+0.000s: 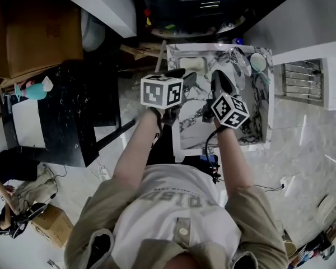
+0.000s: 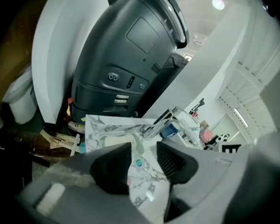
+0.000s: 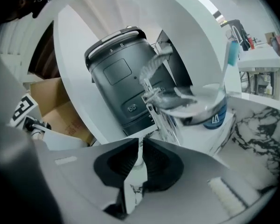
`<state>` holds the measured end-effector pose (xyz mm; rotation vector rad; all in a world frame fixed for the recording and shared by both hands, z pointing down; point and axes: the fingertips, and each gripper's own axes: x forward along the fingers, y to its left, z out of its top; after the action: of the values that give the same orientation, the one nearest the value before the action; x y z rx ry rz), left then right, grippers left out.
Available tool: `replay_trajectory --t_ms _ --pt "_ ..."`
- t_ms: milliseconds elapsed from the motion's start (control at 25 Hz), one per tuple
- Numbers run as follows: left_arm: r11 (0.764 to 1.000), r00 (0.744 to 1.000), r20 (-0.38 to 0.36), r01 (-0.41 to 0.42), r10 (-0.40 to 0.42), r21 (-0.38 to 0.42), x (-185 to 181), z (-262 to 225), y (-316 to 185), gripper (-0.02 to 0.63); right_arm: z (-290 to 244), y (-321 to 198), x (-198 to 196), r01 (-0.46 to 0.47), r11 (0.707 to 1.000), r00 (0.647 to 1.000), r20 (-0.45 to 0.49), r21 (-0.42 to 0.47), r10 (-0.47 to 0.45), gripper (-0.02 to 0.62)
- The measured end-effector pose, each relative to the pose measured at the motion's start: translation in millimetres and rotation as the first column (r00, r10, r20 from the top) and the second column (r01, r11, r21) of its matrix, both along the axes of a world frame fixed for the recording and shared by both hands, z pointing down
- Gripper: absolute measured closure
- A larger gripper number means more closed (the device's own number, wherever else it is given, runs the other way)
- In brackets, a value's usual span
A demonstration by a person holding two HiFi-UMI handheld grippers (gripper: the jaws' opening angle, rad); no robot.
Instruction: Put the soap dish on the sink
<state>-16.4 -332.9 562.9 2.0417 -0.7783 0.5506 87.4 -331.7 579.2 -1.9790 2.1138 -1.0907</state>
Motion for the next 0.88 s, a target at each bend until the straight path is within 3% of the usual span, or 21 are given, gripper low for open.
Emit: replay_trajectory --t_ms 200,320,400,680,880 --pt "0.987 0.993 -0.06 0.11 -0.103 0.122 -18.4 -43.0 10.1 0.425 -44.6 28.0 6.4 0.026 0.996 1.0 -0.013 0.091 -0.025 0.566" --pt "0.963 0.982 -0.086 0.181 -0.167 0.2 -31.6 -69.0 22.4 0.425 -75.5 49.1 13.7 0.04 0.987 0.999 -0.019 0.154 -0.037 0.566" --pt "0.94 0.972 -0.105 0.232 -0.212 0.251 -40.6 -85.7 32.6 0.467 -96.8 63.7 19.5 0.056 0.979 0.998 -0.022 0.195 -0.053 0.566" --pt "0.838 0.939 -0.159 0.344 -0.306 0.423 -61.5 -141.3 98.3 0.502 -171.3 133.4 43.5 0.103 0.941 0.994 -0.059 0.323 -0.088 0.593" --pt "0.719 0.925 -0.139 0.363 -0.353 0.592 -65.8 -182.3 146.1 0.565 -208.1 179.2 55.2 0.176 0.907 0.978 -0.173 0.382 -0.117 0.594"
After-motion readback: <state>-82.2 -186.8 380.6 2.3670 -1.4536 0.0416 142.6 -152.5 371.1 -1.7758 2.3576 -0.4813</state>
